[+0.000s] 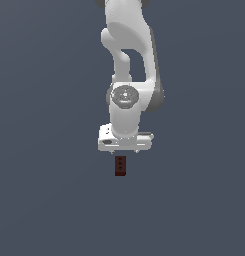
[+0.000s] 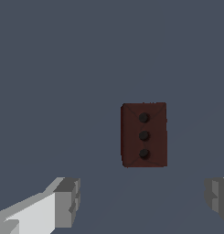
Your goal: Pick up the object and move it to a goal position.
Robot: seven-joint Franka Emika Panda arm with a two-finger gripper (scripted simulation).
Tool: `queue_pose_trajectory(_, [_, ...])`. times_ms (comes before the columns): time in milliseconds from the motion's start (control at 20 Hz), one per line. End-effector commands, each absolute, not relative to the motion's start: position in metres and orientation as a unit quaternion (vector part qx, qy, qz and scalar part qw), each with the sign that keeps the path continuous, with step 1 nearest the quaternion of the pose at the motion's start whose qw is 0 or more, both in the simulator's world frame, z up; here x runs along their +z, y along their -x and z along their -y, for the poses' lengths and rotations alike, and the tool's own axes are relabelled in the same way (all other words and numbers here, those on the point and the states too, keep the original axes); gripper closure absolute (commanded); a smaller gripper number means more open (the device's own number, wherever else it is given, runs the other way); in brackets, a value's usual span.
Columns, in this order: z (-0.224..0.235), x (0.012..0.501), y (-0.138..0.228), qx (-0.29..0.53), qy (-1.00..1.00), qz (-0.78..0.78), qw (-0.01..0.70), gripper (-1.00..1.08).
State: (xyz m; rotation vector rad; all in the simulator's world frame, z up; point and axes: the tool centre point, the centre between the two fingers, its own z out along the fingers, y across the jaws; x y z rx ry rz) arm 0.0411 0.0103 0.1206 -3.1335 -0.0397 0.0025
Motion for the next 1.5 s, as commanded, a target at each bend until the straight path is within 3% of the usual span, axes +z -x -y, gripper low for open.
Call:
queue_pose_trajectory(0, [-0.005,0.107,-0.050,0.000,1.000,0.014,0.003,-0.92])
queue_pose_trajectory(1450, [0.008,0.027,-0.065,0.000,1.000,0.017,0.000,-0.92])
